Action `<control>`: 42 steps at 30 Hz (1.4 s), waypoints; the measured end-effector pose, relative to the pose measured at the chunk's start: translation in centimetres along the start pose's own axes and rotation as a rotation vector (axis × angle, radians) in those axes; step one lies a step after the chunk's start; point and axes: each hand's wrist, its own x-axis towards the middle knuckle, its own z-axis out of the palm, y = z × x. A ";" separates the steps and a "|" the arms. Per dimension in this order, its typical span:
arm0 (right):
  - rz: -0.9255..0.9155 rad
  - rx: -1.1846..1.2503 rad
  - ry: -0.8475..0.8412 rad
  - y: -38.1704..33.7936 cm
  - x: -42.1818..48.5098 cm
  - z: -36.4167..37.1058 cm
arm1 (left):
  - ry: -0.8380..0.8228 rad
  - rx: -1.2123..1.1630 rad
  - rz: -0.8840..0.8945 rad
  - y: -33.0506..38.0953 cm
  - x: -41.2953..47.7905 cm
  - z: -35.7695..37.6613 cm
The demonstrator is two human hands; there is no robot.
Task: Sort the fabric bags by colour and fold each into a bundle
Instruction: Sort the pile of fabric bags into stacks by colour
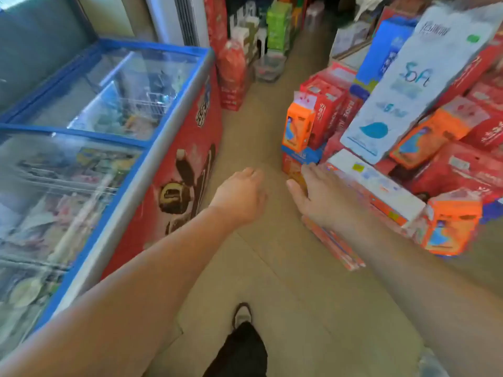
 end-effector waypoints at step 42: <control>0.122 0.180 -0.066 17.1 96.1 3.0 | -0.156 -0.123 -0.149 -35.4 95.4 -9.5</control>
